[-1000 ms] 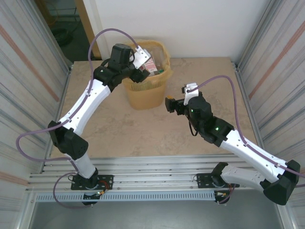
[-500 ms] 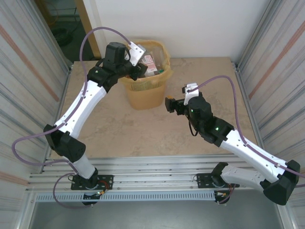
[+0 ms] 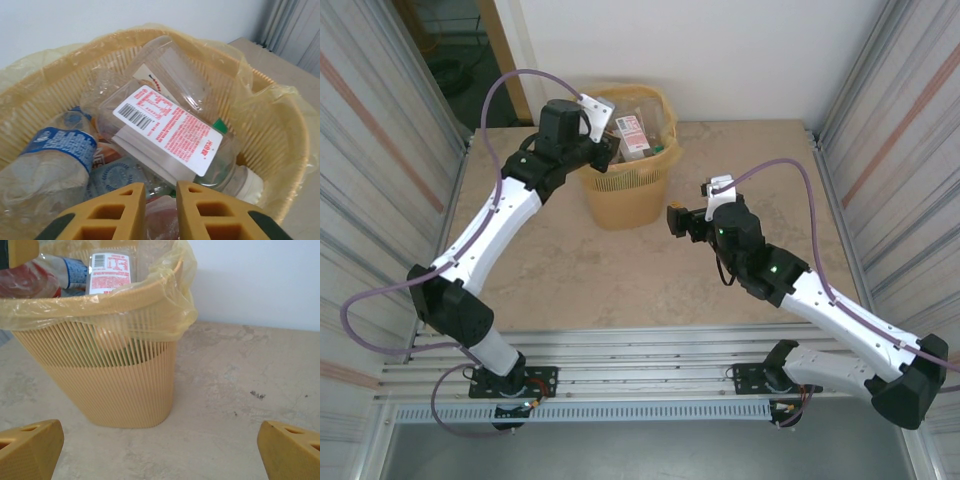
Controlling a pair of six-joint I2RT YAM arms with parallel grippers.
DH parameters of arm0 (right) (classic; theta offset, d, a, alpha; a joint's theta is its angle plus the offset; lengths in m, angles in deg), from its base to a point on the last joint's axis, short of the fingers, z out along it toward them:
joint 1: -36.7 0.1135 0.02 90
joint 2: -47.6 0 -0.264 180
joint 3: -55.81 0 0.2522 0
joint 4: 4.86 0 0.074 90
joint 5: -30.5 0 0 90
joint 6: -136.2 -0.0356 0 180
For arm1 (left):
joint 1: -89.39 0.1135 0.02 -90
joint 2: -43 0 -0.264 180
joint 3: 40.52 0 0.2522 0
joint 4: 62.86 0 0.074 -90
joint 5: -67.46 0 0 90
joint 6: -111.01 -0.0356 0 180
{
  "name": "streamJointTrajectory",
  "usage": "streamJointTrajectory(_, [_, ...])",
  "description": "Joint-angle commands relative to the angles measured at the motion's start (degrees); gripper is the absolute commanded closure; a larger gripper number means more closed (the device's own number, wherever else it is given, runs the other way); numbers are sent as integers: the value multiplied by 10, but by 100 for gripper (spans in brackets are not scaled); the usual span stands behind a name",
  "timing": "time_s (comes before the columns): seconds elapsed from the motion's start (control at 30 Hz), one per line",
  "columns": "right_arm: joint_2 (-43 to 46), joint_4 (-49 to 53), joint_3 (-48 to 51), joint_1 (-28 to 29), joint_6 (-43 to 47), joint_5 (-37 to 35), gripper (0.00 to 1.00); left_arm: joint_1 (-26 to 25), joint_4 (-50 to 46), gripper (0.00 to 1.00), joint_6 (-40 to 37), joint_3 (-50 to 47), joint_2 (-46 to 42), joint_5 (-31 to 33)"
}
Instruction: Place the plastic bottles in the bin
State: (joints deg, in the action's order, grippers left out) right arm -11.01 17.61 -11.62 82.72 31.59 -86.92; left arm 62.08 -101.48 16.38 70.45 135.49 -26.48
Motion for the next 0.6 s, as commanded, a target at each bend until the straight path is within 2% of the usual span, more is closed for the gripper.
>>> streamJointTrajectory(0.0, [0,5,-4,-3,-11,-7,2,4,10,77,31,-6,16,-35])
streamJointTrajectory(0.37, [15,8,1,-4,-11,-12,2,14,14,75,51,8,47,-56])
streamJointTrajectory(0.5, [15,9,1,-6,-11,-14,2,15,16,71,55,7,43,-64])
streamJointTrajectory(0.57, [14,12,-2,-7,-10,-16,2,15,16,66,55,10,39,-73])
